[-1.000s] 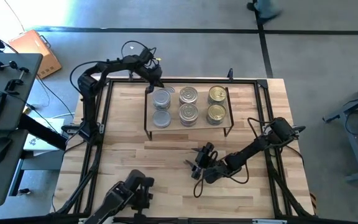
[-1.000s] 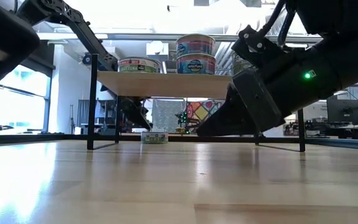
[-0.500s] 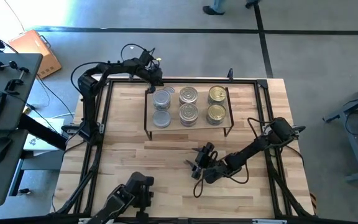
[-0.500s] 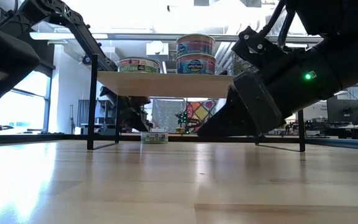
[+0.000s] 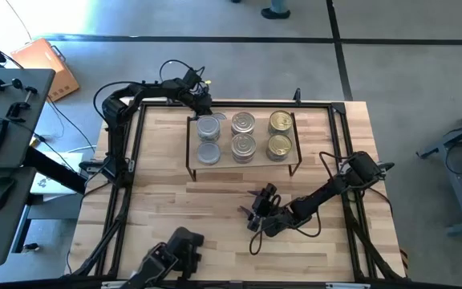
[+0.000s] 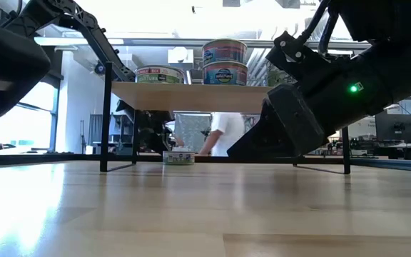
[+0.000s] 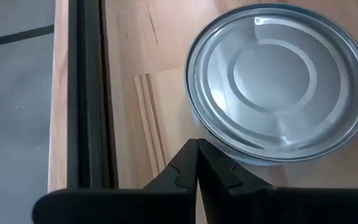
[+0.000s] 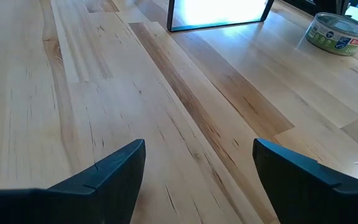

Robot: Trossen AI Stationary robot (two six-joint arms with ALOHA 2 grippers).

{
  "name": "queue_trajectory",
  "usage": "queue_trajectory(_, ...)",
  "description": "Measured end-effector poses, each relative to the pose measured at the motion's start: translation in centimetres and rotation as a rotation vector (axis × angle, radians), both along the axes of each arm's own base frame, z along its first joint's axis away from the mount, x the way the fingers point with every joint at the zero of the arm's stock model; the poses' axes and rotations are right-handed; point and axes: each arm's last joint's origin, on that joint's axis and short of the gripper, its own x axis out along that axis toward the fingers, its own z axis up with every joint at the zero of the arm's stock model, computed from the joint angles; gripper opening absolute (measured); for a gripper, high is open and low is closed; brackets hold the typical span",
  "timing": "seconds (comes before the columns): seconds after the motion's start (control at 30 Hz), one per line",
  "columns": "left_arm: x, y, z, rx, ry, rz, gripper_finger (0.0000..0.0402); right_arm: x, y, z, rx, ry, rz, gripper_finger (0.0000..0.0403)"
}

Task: Stack canned seafood by type on shelf
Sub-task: Adjust the green white tuna can

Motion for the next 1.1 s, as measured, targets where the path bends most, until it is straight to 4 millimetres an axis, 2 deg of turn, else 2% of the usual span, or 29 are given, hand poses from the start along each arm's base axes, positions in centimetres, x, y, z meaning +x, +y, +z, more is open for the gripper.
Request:
queue_trajectory(0.5,2.3,-2.3,-0.1,0.046,0.010,-0.168,0.0000,0.0,0.0,0.0,0.000,0.000,0.000,0.0291)
queue_trajectory(0.93,3.4,-3.9,-0.2,0.045,0.029,-0.262,0.0000,0.0,0.0,0.0,-0.003,0.006,0.000,0.0291)
queue_trajectory(1.1,3.9,-3.7,0.0,0.066,-0.003,-0.228,0.0000,-0.1,-0.1,-0.1,0.008,0.007,-0.010,0.0291)
